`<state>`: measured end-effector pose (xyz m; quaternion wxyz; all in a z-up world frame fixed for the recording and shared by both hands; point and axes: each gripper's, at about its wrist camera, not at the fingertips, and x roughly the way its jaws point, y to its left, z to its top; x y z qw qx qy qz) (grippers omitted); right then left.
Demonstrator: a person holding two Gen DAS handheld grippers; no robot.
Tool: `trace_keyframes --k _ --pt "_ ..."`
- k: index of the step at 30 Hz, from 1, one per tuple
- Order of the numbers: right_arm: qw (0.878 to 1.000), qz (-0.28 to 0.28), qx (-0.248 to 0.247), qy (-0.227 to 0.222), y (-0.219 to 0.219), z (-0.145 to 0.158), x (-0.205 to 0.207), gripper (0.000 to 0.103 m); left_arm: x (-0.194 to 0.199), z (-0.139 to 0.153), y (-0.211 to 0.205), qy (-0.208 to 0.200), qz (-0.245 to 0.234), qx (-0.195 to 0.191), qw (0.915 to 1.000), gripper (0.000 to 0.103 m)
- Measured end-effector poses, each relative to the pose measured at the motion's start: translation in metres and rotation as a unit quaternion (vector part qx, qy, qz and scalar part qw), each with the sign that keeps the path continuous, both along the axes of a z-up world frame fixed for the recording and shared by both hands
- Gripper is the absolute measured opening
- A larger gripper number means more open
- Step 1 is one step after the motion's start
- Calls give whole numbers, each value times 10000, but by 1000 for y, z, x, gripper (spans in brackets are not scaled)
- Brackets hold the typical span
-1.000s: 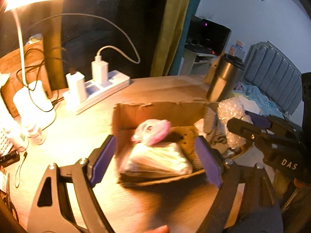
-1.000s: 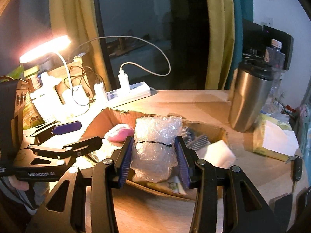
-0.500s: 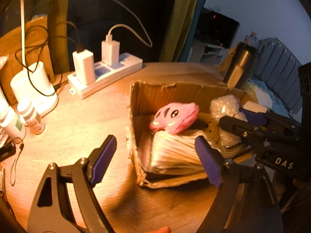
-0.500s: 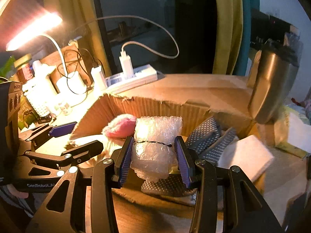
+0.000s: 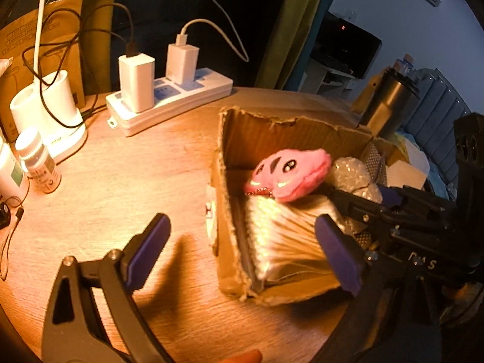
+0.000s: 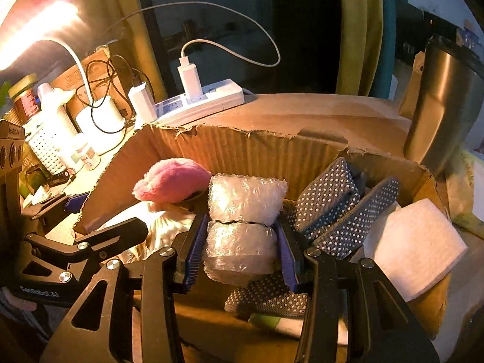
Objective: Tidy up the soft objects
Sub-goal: 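Open the right gripper to release the bubble-wrap packet into the box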
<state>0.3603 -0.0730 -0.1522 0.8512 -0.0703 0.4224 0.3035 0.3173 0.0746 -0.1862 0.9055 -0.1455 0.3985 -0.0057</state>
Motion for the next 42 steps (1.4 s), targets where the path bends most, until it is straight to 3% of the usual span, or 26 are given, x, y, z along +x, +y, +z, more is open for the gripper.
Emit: trace_keyframes --k 8,19,23,42 --pt "10000 -75 -5 -6 -4 5 -4 47 -4 9 -6 -78 30 200 9998 97" --pt "9997 -110 20 -225 -11 28 -25 48 -22 39 -14 -476 -10 298 9984 97" --pt "9994 -151 48 -299 -15 36 -33 55 -30 48 -18 -588 -40 348 9977 97" --pt "9967 -257 164 -748 -35 77 -85 55 -78 90 -31 -1032 -107 426 9937 97"
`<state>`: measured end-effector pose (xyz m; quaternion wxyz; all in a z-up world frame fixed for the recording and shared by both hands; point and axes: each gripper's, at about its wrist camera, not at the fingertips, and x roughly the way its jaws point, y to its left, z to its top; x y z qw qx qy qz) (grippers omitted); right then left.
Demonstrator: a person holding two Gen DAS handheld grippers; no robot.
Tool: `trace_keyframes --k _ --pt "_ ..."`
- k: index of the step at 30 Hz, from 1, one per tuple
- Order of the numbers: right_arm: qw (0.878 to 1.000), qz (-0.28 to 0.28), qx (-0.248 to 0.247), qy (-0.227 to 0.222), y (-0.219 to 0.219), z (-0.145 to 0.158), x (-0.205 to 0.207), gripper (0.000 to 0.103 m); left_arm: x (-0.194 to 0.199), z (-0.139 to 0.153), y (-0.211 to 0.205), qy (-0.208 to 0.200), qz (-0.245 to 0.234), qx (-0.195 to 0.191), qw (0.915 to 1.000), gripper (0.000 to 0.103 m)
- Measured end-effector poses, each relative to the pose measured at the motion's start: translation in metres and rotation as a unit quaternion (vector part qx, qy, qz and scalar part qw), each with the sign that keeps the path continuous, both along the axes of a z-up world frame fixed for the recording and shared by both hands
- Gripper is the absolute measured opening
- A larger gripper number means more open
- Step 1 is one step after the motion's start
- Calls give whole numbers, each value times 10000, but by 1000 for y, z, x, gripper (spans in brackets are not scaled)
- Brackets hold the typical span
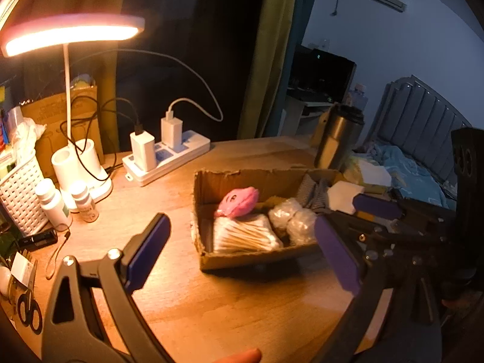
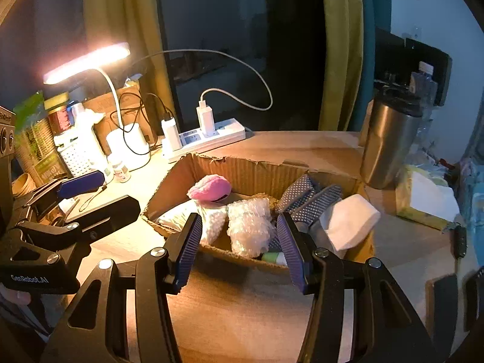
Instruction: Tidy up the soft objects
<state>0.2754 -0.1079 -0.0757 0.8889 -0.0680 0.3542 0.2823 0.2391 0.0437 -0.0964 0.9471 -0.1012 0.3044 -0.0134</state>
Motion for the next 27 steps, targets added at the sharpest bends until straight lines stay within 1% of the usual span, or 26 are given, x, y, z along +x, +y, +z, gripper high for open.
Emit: trace_keyframes --k 9,15,27 --pt "9997 -81 41 -228 -14 16 -25 55 -25 17 -10 -166 -64 50 9998 97" --pt "9991 -102 92 -407 -22 29 -44 55 -44 32 -17 -345 -61 105 9993 97" --pt "9955 -115 193 -924 -40 68 -82 55 -81 68 -33 -785 -129 248 9965 97"
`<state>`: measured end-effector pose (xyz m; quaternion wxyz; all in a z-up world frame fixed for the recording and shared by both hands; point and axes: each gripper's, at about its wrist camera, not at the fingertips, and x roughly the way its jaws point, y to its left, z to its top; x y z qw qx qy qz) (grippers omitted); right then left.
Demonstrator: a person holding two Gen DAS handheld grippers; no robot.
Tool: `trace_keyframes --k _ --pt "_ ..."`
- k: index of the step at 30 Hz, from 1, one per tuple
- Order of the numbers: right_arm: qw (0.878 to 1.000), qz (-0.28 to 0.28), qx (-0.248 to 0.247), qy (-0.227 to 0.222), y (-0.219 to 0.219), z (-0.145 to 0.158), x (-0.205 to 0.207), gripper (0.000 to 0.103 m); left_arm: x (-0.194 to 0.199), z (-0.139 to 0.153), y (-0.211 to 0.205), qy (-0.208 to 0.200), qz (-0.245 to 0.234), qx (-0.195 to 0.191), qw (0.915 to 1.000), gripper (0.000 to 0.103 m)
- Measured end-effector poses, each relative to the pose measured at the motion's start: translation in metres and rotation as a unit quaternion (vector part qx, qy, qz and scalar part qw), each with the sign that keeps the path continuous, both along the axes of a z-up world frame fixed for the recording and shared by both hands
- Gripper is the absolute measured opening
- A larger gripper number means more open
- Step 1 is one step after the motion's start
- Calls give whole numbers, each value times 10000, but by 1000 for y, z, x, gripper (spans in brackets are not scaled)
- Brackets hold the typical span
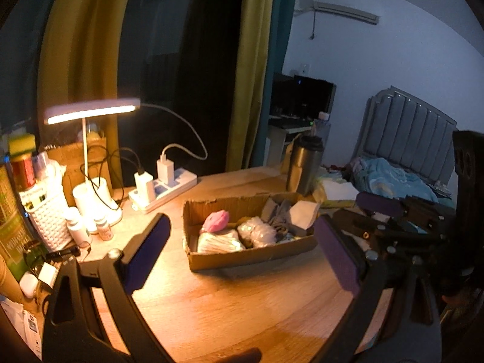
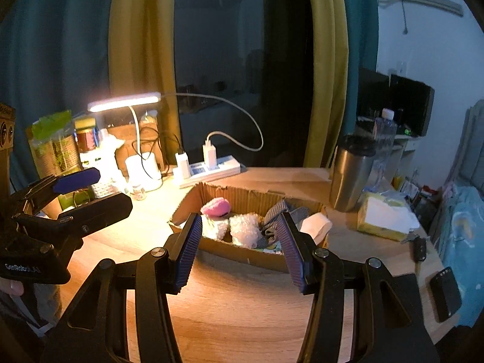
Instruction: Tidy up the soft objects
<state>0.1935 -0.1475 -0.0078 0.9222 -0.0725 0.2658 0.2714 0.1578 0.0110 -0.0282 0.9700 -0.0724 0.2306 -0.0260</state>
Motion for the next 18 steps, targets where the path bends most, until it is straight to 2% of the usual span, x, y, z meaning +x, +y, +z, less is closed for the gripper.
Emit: trace_keyframes --k 18 --pt "9958 -111 201 -890 -20 68 -48 56 -48 66 -12 -808 -50 200 9965 97"
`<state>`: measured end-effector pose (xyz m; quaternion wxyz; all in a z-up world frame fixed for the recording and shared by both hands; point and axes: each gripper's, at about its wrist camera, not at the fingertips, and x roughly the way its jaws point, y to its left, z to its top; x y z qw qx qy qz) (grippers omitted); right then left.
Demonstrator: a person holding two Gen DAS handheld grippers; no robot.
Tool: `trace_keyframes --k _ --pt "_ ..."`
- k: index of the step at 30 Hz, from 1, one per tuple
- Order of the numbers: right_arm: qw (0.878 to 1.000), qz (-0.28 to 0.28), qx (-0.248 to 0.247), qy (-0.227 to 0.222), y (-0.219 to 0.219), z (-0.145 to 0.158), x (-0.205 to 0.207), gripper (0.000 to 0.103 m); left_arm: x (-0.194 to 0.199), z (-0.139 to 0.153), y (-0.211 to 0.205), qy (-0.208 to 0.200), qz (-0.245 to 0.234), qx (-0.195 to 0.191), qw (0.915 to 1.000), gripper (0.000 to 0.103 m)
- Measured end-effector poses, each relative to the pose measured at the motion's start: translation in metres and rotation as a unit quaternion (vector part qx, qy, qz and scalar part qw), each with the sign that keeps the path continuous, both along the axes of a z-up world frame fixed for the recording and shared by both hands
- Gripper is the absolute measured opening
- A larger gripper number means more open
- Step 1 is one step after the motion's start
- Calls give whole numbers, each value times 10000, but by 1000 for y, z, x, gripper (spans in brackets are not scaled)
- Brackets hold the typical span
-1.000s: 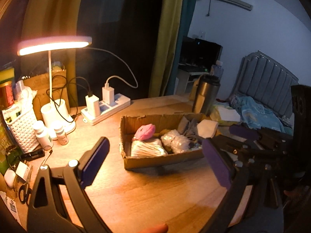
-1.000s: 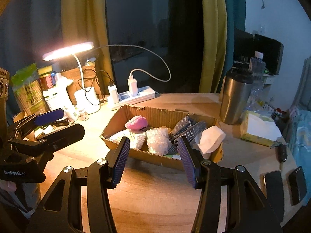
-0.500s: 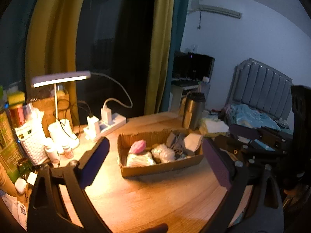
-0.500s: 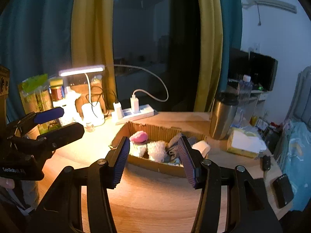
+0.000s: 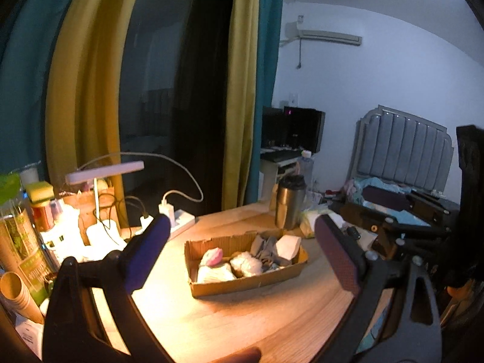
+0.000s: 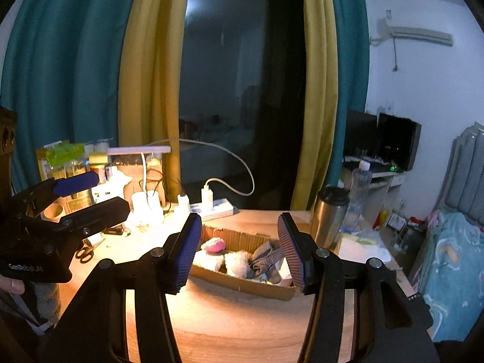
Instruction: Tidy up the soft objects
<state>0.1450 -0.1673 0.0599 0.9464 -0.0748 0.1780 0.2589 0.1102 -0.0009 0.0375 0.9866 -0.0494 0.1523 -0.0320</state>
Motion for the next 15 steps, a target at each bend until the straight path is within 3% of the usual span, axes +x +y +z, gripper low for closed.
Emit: trace_keyframes --k 8,15 --pt "9997 -65 53 -209 -6 15 -13 59 -9 23 -6 -261 -22 218 9994 97" --pt "9995 -142 71 -283 -11 19 -18 60 -13 28 -11 -284 -67 186 9994 97"
